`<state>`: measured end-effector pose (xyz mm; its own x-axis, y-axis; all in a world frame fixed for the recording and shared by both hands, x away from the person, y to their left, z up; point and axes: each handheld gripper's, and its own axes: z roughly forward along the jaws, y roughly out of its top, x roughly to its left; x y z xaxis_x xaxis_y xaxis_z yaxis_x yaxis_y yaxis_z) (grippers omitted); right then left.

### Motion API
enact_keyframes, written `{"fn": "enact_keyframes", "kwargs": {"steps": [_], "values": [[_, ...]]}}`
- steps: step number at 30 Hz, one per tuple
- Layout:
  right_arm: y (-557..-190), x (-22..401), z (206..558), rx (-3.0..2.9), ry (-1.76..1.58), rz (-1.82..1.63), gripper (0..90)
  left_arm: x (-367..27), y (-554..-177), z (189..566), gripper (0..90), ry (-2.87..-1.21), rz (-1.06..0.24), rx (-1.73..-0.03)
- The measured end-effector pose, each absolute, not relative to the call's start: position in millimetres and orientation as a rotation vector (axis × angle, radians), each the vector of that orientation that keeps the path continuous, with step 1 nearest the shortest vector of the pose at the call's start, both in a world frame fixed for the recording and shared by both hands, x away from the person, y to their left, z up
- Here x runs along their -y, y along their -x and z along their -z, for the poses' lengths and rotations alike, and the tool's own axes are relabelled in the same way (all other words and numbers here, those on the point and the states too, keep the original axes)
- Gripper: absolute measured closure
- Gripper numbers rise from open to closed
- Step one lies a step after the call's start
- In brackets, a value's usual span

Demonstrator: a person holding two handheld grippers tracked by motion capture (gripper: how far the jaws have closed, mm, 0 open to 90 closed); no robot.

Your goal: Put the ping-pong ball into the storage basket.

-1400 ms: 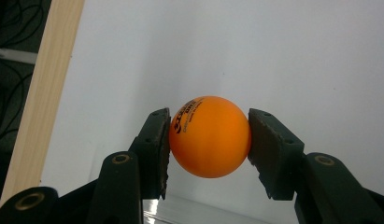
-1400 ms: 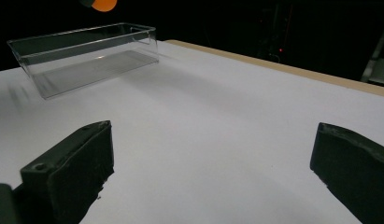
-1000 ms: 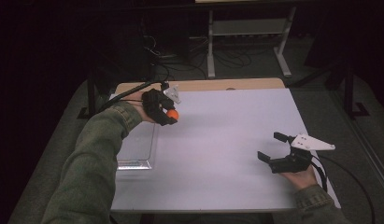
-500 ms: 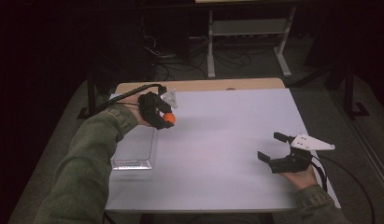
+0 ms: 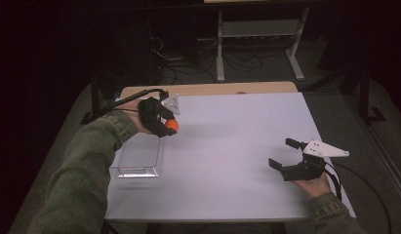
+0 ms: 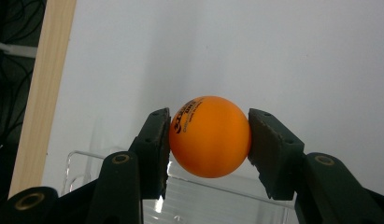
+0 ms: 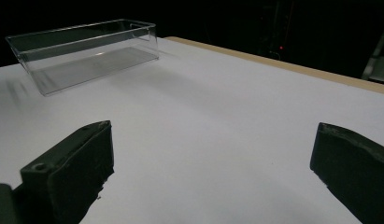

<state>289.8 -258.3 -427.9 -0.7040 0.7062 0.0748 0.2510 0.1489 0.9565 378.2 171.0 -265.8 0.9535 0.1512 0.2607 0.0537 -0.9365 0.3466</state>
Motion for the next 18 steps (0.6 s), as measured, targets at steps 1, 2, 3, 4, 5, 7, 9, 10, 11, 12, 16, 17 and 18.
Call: {"fn": "enact_keyframes", "kwargs": {"steps": [1, 2, 3, 4, 5, 7, 9, 10, 11, 12, 16, 17, 18], "values": [[-290, 258, 428, -2.041, -0.916, -1.576, 0.0, -172, -378, 265, 50.3, -2.770, -0.406, -0.152], [-290, 258, 428, -2.040, -0.915, -1.575, 0.0, -173, -377, 266, 50.3, -2.769, -0.407, -0.152], [-290, 258, 428, -2.040, -0.915, -1.575, 0.0, -174, -377, 265, 50.3, -2.769, -0.407, -0.156], [-290, 258, 428, -2.041, -0.914, -1.575, 0.0, -175, -376, 265, 50.3, -2.770, -0.406, -0.160], [-290, 258, 428, -2.041, -0.915, -1.574, 0.0, -176, -376, 265, 50.3, -2.770, -0.408, -0.160], [-290, 258, 428, -2.042, -0.916, -1.573, 0.0, -178, -375, 265, 50.3, -2.775, -0.406, -0.163], [-290, 258, 428, -2.042, -0.917, -1.572, 0.0, -180, -374, 264, 50.3, -2.780, -0.407, -0.168], [-290, 258, 428, -2.043, -0.918, -1.572, 0.0, -181, -374, 264, 50.3, -2.781, -0.404, -0.169], [-290, 258, 428, -2.044, -0.918, -1.570, 0.0, -182, -373, 264, 50.3, -2.780, -0.403, -0.172], [-290, 258, 428, -2.044, -0.918, -1.569, 0.0, -183, -373, 263, 50.3, -2.783, -0.405, -0.168], [-290, 258, 428, -2.044, -0.918, -1.568, 0.0, -186, -372, 263, 50.3, -2.792, -0.406, -0.176], [-290, 258, 428, -2.044, -0.918, -1.569, 0.0, -187, -372, 263, 50.3, -2.793, -0.405, -0.186], [-290, 258, 428, -2.044, -0.917, -1.569, 0.0, -188, -372, 263, 50.3, -2.799, -0.405, -0.184]]}}
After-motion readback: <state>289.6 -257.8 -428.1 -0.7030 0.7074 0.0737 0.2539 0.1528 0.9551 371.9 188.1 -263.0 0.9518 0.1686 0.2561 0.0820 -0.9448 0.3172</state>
